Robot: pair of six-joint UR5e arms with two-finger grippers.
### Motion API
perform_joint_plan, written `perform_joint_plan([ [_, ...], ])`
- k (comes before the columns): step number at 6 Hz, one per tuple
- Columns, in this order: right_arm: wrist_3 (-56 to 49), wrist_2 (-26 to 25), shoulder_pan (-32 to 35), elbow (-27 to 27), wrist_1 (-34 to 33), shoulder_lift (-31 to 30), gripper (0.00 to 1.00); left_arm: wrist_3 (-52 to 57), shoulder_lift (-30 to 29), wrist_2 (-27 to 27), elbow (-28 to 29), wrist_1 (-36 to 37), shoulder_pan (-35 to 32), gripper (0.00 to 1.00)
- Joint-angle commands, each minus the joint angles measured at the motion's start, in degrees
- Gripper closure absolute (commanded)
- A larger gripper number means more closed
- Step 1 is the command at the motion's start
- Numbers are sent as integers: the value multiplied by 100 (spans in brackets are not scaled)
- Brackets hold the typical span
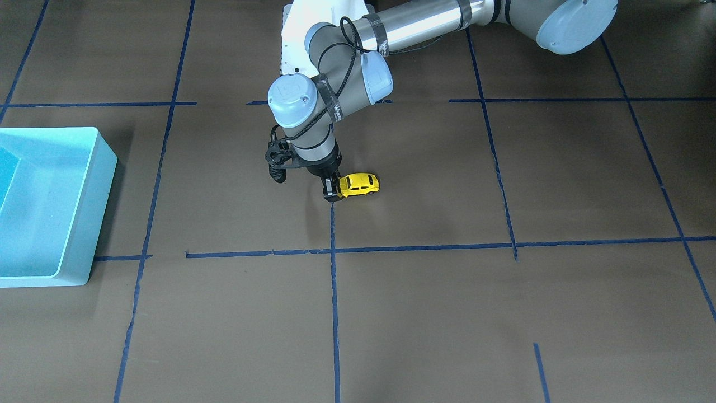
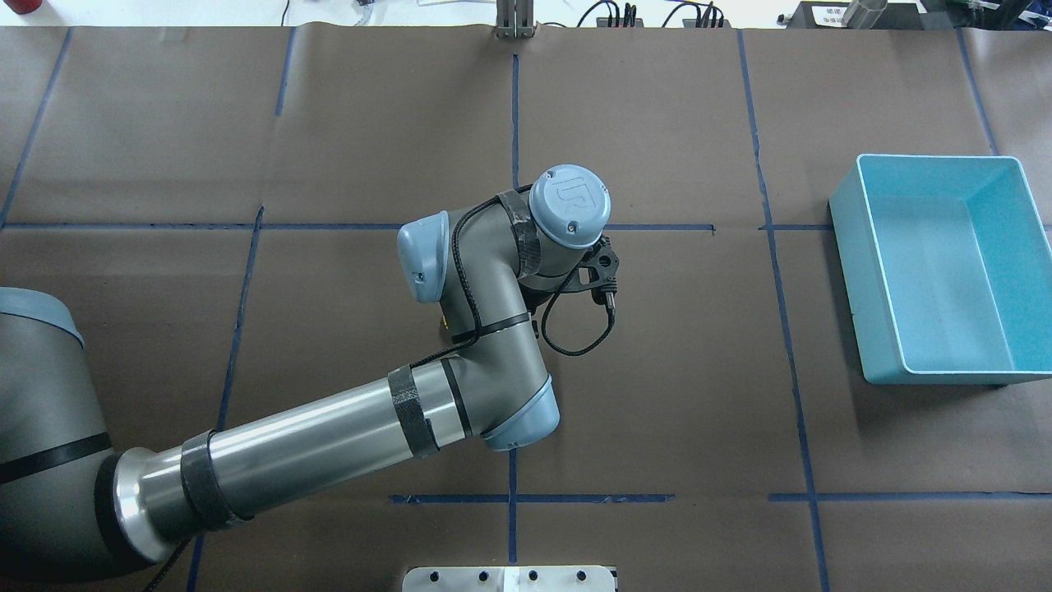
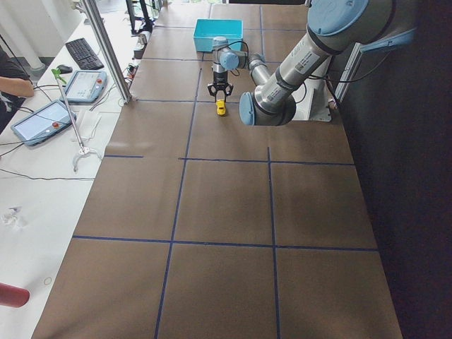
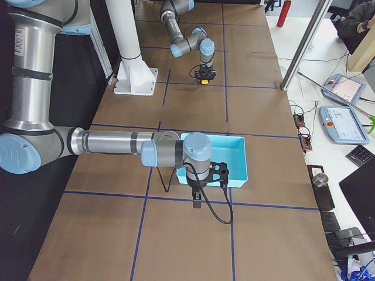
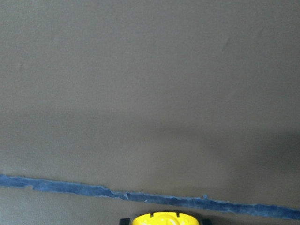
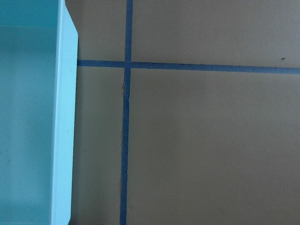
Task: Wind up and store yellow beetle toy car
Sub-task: 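Lower the left gripper and press down on the car's roof, then drag the pressed car backward along the table with the left gripper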
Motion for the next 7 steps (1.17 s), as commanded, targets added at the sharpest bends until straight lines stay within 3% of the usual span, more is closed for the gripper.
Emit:
perform_joint_plan([
  [1,0,0,0,-1,4,0,0,0,52,-41,-625,-174,-3,92],
  [2,0,0,0,-1,-4,0,0,-18,305,-50,-794,-959,6,92],
  [4,0,0,0,-1,4,0,0,79,474,-67,-665,-1675,163,92],
  [7,0,0,0,-1,-4,0,0,844,448,-94,-594,-1714,226,92],
])
